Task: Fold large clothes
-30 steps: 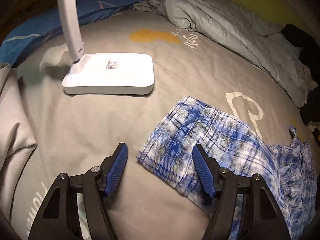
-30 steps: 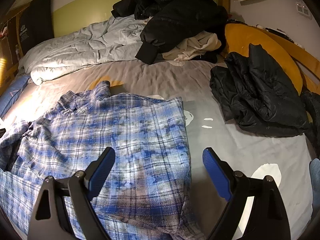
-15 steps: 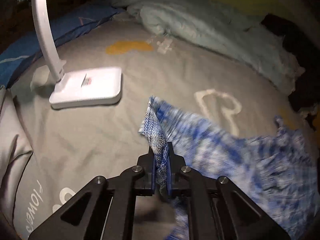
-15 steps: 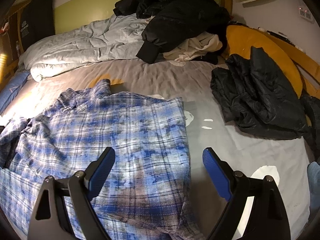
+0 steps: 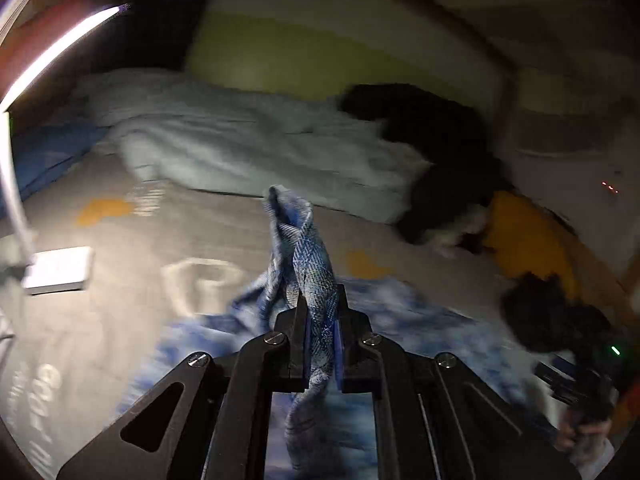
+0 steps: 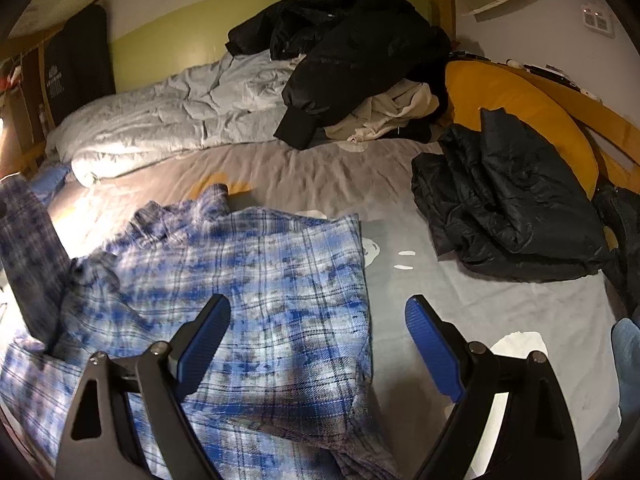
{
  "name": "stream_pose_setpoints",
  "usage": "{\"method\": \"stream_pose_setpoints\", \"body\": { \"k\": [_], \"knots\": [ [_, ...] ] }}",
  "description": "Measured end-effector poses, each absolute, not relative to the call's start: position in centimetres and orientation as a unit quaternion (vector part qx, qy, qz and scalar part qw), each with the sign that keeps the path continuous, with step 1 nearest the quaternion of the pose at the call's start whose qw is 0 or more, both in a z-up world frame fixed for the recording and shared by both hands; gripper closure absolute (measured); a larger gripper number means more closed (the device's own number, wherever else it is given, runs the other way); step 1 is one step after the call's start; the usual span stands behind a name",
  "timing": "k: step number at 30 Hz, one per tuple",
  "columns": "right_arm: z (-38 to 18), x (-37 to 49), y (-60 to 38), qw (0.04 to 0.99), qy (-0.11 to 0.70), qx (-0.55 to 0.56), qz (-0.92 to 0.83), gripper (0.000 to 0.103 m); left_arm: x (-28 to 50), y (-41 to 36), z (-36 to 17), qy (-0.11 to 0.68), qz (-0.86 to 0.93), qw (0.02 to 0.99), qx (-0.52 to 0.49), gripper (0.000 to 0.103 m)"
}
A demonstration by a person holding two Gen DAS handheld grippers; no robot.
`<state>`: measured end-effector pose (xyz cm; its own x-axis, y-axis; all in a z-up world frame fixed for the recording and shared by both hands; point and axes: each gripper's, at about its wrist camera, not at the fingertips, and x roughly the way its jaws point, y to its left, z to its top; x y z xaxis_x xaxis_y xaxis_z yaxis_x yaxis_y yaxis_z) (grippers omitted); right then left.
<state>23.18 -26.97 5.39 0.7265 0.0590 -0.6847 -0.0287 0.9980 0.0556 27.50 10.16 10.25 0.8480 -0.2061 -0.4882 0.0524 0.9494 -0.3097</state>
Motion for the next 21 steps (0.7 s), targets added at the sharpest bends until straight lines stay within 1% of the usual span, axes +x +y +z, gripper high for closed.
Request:
{"method": "stream_pose_setpoints", "body": {
  "k": [3,7,12,14,15,16,17,18,19,20,21],
  "knots": [
    [5.5,22.9,-27.2,0.925,0.375,0.037,0.036,0.015,27.0,6.1,9.9,0.267,-0.120,0.945,-0.145,0.096],
    [5.6,22.5,-27.0,0.924,0.378,0.041,0.041,0.015,26.8,1.2,8.3,0.306,-0.171,0.928,-0.128,0.096],
    [5.9,22.1,-26.6,0.925,0.372,0.045,0.054,0.015,26.5,-2.7,5.3,0.348,-0.198,0.911,-0.099,0.094],
    [5.7,22.3,-26.4,0.922,0.378,0.051,0.060,0.016,26.2,-3.6,4.0,0.381,-0.216,0.895,-0.089,0.081],
    [5.4,22.5,-26.2,0.919,0.385,0.057,0.066,0.018,25.8,-3.8,3.7,0.395,-0.221,0.887,-0.088,0.064],
    [5.2,22.8,-26.2,0.916,0.389,0.062,0.071,0.020,25.0,-3.6,4.1,0.388,-0.224,0.890,-0.087,0.054],
    [5.0,23.0,-26.0,0.913,0.395,0.068,0.077,0.021,23.6,-3.1,4.6,0.367,-0.224,0.900,-0.078,0.048],
    [4.7,23.2,-25.7,0.908,0.402,0.078,0.088,0.023,22.6,-2.8,5.4,0.344,-0.217,0.911,-0.063,0.036],
    [4.5,23.3,-25.4,0.905,0.406,0.082,0.097,0.026,21.9,-2.5,6.1,0.327,-0.205,0.921,-0.051,0.032],
    [4.2,23.4,-25.0,0.901,0.411,0.084,0.110,0.027,21.5,-1.9,6.8,0.311,-0.191,0.930,-0.044,0.031],
    [3.9,23.5,-24.4,0.898,0.414,0.083,0.123,0.028,21.2,-1.3,7.3,0.300,-0.179,0.936,-0.042,0.027]
  ]
}}
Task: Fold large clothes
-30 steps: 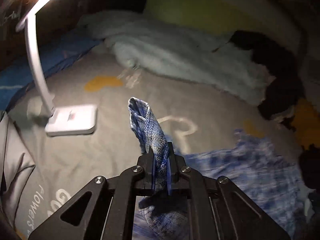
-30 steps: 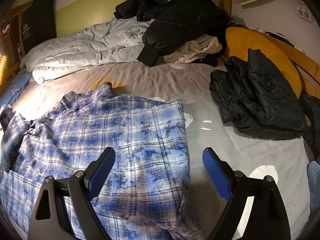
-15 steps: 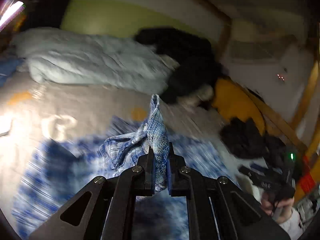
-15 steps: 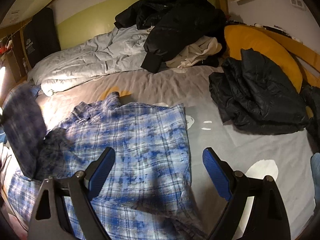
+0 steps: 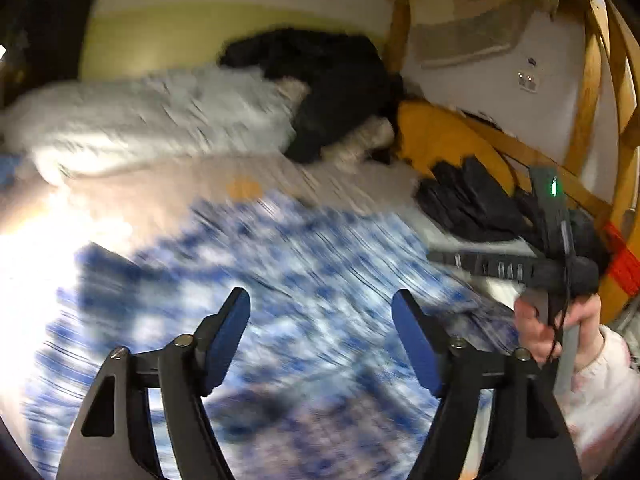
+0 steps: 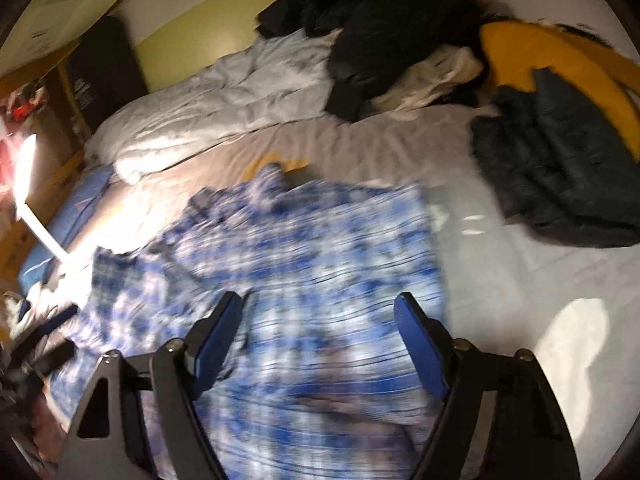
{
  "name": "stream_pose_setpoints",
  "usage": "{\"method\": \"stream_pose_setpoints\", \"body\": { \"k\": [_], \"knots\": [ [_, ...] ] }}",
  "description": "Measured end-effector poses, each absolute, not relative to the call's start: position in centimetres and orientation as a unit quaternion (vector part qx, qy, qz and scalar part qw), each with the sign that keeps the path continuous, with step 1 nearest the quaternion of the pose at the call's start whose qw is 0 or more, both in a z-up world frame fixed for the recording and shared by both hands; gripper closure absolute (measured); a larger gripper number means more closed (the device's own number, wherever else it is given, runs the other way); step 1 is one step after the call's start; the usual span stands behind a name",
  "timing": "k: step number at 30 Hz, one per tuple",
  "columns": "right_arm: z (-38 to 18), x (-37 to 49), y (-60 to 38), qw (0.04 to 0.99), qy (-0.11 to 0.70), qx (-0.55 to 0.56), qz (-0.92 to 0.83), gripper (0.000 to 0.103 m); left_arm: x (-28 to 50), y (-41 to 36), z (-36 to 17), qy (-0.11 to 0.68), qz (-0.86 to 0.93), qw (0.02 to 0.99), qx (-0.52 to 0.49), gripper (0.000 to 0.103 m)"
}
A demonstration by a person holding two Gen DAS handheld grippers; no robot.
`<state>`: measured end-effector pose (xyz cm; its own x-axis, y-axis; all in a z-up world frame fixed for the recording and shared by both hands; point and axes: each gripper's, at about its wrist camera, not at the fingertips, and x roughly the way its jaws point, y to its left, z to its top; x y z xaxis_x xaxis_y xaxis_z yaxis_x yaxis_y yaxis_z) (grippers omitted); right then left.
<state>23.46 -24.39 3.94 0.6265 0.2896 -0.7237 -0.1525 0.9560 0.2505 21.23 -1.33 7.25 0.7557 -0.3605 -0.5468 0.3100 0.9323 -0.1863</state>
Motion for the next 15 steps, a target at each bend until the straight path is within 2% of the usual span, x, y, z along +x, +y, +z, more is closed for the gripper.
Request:
{"method": "stream_pose_setpoints", "body": {
  "k": [1,7,11,15],
  "knots": [
    [3.6,23.5,-23.6,0.896,0.417,0.077,0.134,0.030,21.3,-0.6,7.6,0.295,-0.169,0.939,-0.046,0.024],
    [0.7,23.2,-18.9,0.857,0.459,0.074,0.220,0.041,23.2,4.8,7.8,0.298,-0.079,0.948,-0.084,0.024],
    [-1.0,23.2,-16.2,0.855,0.470,0.030,0.217,0.042,23.5,8.0,7.3,0.309,0.008,0.948,-0.081,0.024],
    [-2.8,24.0,-15.0,0.851,0.484,0.016,0.203,0.048,23.7,11.2,7.1,0.311,0.038,0.944,-0.105,0.024]
  ]
}}
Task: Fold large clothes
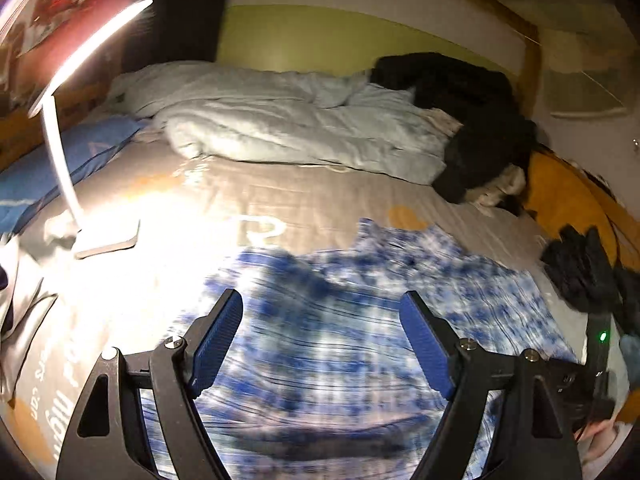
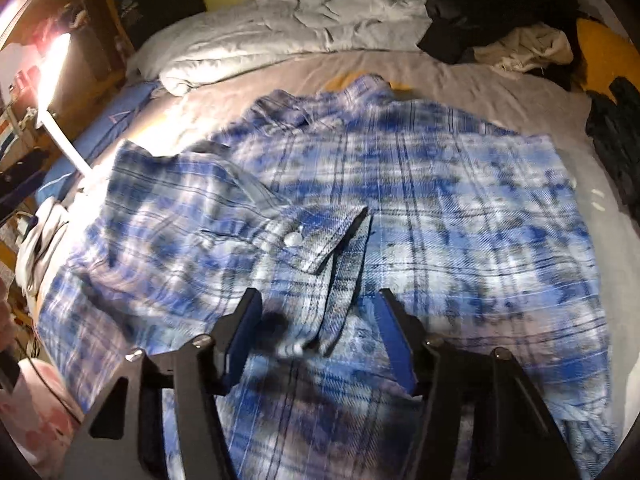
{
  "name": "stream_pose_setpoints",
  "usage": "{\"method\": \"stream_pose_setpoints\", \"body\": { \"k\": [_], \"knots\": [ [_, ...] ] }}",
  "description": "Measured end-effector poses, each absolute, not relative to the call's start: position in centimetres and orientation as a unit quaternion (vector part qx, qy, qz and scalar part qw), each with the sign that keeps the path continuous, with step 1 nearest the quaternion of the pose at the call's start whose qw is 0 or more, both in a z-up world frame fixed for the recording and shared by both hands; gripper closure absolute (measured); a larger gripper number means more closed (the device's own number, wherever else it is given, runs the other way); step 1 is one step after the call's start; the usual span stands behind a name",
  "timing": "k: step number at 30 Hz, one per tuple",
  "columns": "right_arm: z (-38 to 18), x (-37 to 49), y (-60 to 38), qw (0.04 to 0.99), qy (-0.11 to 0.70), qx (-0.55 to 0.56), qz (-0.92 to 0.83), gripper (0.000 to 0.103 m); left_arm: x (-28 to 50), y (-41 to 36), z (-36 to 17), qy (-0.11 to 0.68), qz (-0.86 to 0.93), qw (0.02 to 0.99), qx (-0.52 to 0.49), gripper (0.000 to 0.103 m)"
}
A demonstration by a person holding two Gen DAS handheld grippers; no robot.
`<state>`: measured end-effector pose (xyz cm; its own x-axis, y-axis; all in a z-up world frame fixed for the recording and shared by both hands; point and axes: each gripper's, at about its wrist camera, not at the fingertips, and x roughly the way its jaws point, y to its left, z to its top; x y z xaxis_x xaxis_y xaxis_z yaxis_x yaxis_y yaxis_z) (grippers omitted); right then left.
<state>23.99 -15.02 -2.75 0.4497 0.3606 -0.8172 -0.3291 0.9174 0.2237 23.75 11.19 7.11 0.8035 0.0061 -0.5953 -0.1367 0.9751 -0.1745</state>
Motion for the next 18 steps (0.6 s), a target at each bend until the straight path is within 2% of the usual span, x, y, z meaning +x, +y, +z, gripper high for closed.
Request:
{"method": "stream_pose_setpoints", "body": {
  "k": [2,3,4,5,7,15,18],
  "knots": [
    [-3.2,24.3,-14.9,0.853,0.486,0.013,0.190,0.052,23.7,12.6,7.1,0.313,0.044,0.940,-0.126,0.024],
    [-3.4,24.3,-14.7,0.857,0.482,0.005,0.184,0.061,23.6,13.2,7.1,0.315,0.045,0.938,-0.134,0.024],
    [-3.4,24.2,-14.7,0.860,0.477,0.001,0.182,0.084,23.6,13.8,7.1,0.315,0.048,0.937,-0.140,0.024],
    [-3.4,24.2,-14.7,0.860,0.476,0.000,0.183,0.099,23.6,14.1,7.0,0.314,0.053,0.937,-0.143,0.024],
    [-3.0,24.3,-14.8,0.865,0.467,0.005,0.182,0.101,23.5,14.6,7.1,0.309,0.064,0.938,-0.142,0.024],
    [3.8,25.1,-15.2,0.944,0.303,-0.079,0.099,0.102,23.0,15.2,7.7,0.299,0.071,0.940,-0.150,0.024],
    [4.2,26.1,-16.8,0.951,0.293,-0.081,0.058,0.102,23.5,14.9,7.2,0.309,0.080,0.937,-0.139,0.024]
  ]
}}
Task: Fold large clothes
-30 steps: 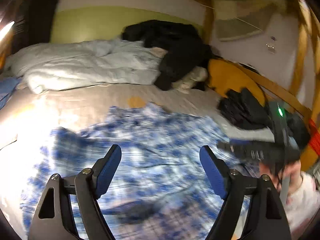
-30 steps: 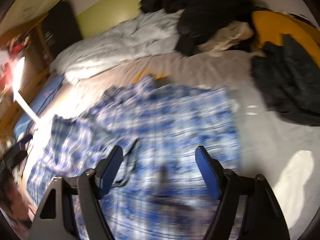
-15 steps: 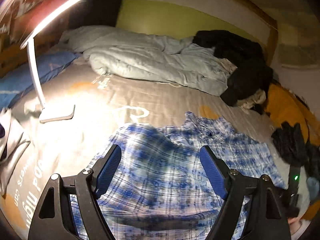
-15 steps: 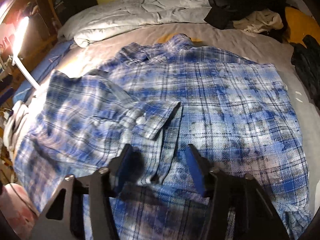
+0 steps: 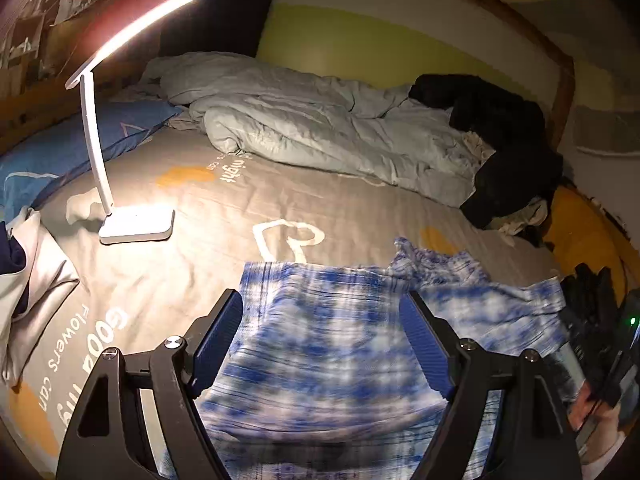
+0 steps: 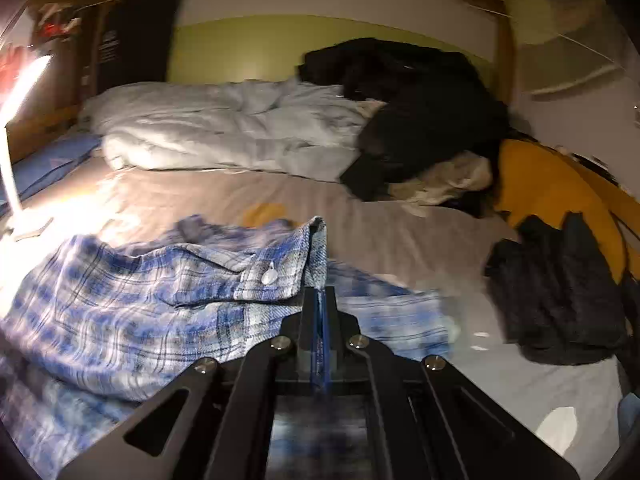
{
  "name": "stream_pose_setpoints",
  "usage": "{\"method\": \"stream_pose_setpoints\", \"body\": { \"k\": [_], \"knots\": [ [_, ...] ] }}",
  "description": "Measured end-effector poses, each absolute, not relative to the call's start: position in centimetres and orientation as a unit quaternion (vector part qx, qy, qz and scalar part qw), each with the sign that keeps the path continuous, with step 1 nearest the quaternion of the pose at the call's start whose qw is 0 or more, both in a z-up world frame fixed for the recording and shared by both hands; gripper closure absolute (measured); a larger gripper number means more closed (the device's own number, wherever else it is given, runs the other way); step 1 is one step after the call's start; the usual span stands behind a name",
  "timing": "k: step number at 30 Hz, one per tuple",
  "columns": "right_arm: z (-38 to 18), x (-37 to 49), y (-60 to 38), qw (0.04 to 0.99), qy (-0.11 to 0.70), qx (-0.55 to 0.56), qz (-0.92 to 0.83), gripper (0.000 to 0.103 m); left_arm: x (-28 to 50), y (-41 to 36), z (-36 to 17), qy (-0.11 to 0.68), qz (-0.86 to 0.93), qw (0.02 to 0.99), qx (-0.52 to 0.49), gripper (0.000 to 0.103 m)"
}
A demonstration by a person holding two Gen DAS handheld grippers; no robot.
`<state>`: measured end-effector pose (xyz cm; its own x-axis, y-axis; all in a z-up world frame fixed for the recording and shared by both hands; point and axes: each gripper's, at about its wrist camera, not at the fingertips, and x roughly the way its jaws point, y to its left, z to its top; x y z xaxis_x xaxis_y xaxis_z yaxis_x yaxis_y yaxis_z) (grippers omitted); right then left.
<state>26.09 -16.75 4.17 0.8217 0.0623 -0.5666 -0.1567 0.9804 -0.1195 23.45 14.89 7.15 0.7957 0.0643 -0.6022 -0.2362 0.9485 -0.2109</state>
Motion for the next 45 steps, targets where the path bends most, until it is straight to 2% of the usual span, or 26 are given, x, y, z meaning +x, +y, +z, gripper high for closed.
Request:
{"method": "stream_pose_setpoints", "body": {
  "k": [10,15,17,19,23,25,26,28,29,30,36,40,45],
  "knots": [
    [1.8,28.5,-19.4,0.941,0.328,-0.084,0.015,0.102,24.1,13.5,6.4,0.322,0.084,0.937,-0.103,0.024],
    [2.9,26.5,-20.7,0.945,0.322,-0.054,0.036,0.099,23.7,12.3,7.2,0.310,0.072,0.945,-0.077,0.024],
    [3.7,25.2,-21.2,0.946,0.319,-0.043,0.046,0.094,23.4,11.9,7.7,0.300,0.063,0.949,-0.072,0.024],
    [4.6,24.0,-21.8,0.947,0.316,-0.025,0.061,0.073,22.9,11.3,8.3,0.287,0.061,0.954,-0.063,0.024],
    [7.0,21.1,-22.1,0.951,0.295,-0.017,0.091,0.072,21.7,10.3,9.4,0.262,0.054,0.962,-0.058,0.023],
    [7.8,20.0,-22.2,0.955,0.282,-0.008,0.095,0.056,21.0,9.7,10.0,0.250,0.048,0.965,-0.060,0.019],
    [8.3,19.3,-22.3,0.957,0.273,-0.003,0.093,0.052,20.6,9.5,10.3,0.246,0.045,0.967,-0.058,0.017],
    [8.9,18.4,-22.3,0.960,0.264,0.007,0.092,0.047,19.7,8.8,10.8,0.233,0.042,0.970,-0.049,0.004],
    [9.1,17.8,-22.5,0.960,0.261,0.016,0.094,0.043,19.2,8.5,11.0,0.225,0.041,0.972,-0.045,0.001],
    [9.2,17.3,-22.6,0.960,0.262,0.022,0.096,0.034,18.7,8.1,11.1,0.215,0.039,0.975,-0.041,0.000],
    [8.8,15.2,-22.3,0.957,0.270,0.001,0.109,0.033,16.9,6.1,10.9,0.196,0.028,0.980,-0.015,0.000],
    [8.7,13.8,-22.2,0.959,0.261,-0.010,0.110,0.021,17.0,4.7,10.5,0.203,0.029,0.979,0.005,0.000],
    [7.9,12.7,-22.2,0.959,0.262,-0.017,0.104,0.012,16.6,3.7,10.1,0.207,0.011,0.978,0.007,0.000]
  ]
}}
